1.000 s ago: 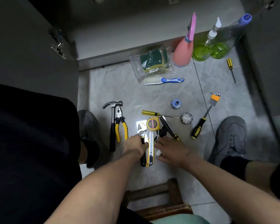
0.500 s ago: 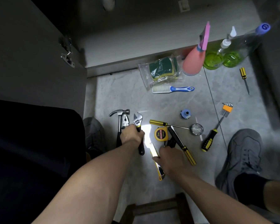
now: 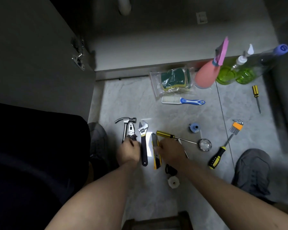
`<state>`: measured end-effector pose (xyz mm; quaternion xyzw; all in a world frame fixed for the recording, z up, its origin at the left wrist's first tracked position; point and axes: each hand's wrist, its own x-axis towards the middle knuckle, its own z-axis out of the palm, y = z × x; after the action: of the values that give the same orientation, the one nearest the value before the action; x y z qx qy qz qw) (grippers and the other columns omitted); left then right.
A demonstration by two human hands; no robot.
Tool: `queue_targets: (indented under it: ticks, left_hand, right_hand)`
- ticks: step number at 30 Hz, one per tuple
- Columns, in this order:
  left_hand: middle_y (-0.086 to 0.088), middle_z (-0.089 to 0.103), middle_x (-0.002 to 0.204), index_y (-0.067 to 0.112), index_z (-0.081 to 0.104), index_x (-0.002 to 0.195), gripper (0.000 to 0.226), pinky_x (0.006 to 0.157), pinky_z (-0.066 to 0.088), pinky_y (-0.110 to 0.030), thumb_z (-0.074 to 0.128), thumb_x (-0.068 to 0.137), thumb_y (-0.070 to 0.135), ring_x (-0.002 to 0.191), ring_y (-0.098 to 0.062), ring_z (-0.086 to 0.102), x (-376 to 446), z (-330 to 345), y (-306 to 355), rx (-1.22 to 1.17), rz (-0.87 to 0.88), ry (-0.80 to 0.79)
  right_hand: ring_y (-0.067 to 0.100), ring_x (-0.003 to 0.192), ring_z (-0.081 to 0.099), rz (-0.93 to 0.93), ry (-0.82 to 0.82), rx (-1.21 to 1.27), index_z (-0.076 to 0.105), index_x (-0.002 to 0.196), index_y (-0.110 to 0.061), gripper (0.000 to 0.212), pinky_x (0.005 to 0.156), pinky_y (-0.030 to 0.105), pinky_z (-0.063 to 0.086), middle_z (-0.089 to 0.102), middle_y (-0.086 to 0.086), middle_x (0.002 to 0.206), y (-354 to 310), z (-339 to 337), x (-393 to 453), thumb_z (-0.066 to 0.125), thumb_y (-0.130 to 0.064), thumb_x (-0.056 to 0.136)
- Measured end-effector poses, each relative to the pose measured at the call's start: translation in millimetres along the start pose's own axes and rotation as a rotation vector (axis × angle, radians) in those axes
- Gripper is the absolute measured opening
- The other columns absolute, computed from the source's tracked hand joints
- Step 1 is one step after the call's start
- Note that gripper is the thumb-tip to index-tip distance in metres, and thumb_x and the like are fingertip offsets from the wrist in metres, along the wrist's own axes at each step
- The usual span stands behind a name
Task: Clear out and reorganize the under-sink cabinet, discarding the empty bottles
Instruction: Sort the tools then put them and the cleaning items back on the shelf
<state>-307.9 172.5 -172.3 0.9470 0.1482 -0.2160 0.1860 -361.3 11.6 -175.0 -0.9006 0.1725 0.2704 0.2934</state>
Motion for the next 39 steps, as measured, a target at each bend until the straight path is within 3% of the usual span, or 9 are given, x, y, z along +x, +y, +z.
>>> queue_targets:
  ticks: [8, 15, 20, 24, 28, 30, 33, 37, 39]
  left_hand:
    - [-0.011, 0.068, 0.109, 0.017, 0.063, 0.104, 0.024, 0.084, 0.053, -0.036, 0.049, 0.092, 0.031, 0.103, -0.034, 0.063, -20, 1, 1, 0.084, -0.056, -0.183]
    - [-0.009, 0.067, 0.108, 0.017, 0.061, 0.102, 0.021, 0.078, 0.048, -0.032, 0.05, 0.092, 0.032, 0.103, -0.032, 0.063, -23, -2, 4, 0.177, 0.007, -0.212]
    - [-0.004, 0.069, 0.101, 0.023, 0.058, 0.094, 0.014, 0.069, 0.04, -0.028, 0.053, 0.086, 0.033, 0.098, -0.029, 0.064, -21, -2, 23, 0.122, 0.099, -0.152]
    - [0.004, 0.064, 0.101, 0.028, 0.055, 0.094, 0.01, 0.071, 0.041, -0.03, 0.054, 0.086, 0.033, 0.098, -0.024, 0.061, -26, 9, 45, 0.096, 0.34, -0.116]
    - [0.001, 0.049, 0.115, 0.02, 0.056, 0.109, 0.025, 0.076, 0.047, -0.037, 0.057, 0.084, 0.017, 0.109, -0.023, 0.047, -29, 27, 62, 0.228, 0.805, -0.153]
    - [-0.001, 0.048, 0.123, 0.018, 0.056, 0.118, 0.044, 0.083, 0.047, -0.041, 0.062, 0.076, 0.01, 0.113, -0.026, 0.044, -22, 31, 73, 0.332, 0.907, -0.193]
    - [-0.004, 0.045, 0.13, 0.018, 0.054, 0.127, 0.057, 0.093, 0.044, -0.042, 0.067, 0.073, 0.006, 0.121, -0.028, 0.041, -9, 32, 87, 0.432, 0.858, -0.305]
    - [-0.003, 0.048, 0.127, 0.019, 0.059, 0.122, 0.043, 0.094, 0.046, -0.042, 0.062, 0.081, 0.005, 0.121, -0.026, 0.042, 4, 33, 92, 0.472, 0.841, -0.323]
    - [-0.003, 0.052, 0.124, 0.02, 0.06, 0.119, 0.035, 0.093, 0.046, -0.041, 0.061, 0.085, 0.008, 0.119, -0.026, 0.043, 7, 33, 93, 0.48, 0.827, -0.313]
  right_hand:
    - [0.034, 0.091, 0.066, 0.093, 0.101, 0.009, 0.06, 0.083, -0.008, 0.028, 0.064, 0.031, 0.036, 0.068, 0.013, 0.092, -23, 3, 27, 0.058, -0.034, 0.094]
    - [0.035, 0.098, 0.064, 0.116, 0.123, 0.093, 0.063, 0.088, -0.012, 0.021, 0.073, 0.035, 0.045, 0.071, 0.009, 0.097, -18, -1, 17, 0.064, -0.032, 0.092]
    - [0.029, 0.087, 0.062, 0.175, 0.197, 0.255, 0.058, 0.08, -0.018, 0.021, 0.071, 0.037, 0.047, 0.067, 0.004, 0.085, 13, -20, -4, 0.058, -0.036, 0.091]
    - [0.023, 0.083, 0.061, 0.141, 0.224, 0.183, 0.056, 0.085, -0.019, 0.026, 0.07, 0.04, 0.049, 0.063, -0.001, 0.086, 65, -23, -34, 0.056, -0.042, 0.097]
    - [0.025, 0.092, 0.064, 0.196, 0.172, 0.076, 0.057, 0.092, -0.023, 0.018, 0.071, 0.036, 0.049, 0.064, -0.001, 0.095, 98, -12, -63, 0.062, -0.04, 0.092]
    - [0.026, 0.092, 0.064, 0.168, 0.191, 0.061, 0.055, 0.092, -0.025, 0.014, 0.072, 0.038, 0.05, 0.061, -0.002, 0.098, 102, -5, -76, 0.059, -0.039, 0.093]
    - [0.024, 0.095, 0.064, 0.057, 0.152, 0.079, 0.055, 0.099, -0.027, 0.021, 0.073, 0.037, 0.049, 0.061, -0.004, 0.106, 96, 5, -90, 0.055, -0.047, 0.094]
    - [0.022, 0.11, 0.055, -0.217, -0.05, -0.025, 0.055, 0.118, -0.024, 0.048, 0.072, 0.029, 0.033, 0.055, -0.001, 0.122, 80, 27, -100, 0.066, -0.054, 0.081]
    - [0.024, 0.117, 0.047, -0.334, -0.114, -0.204, 0.052, 0.128, -0.018, 0.059, 0.079, 0.033, 0.039, 0.048, 0.004, 0.13, 77, 38, -100, 0.071, -0.044, 0.079]
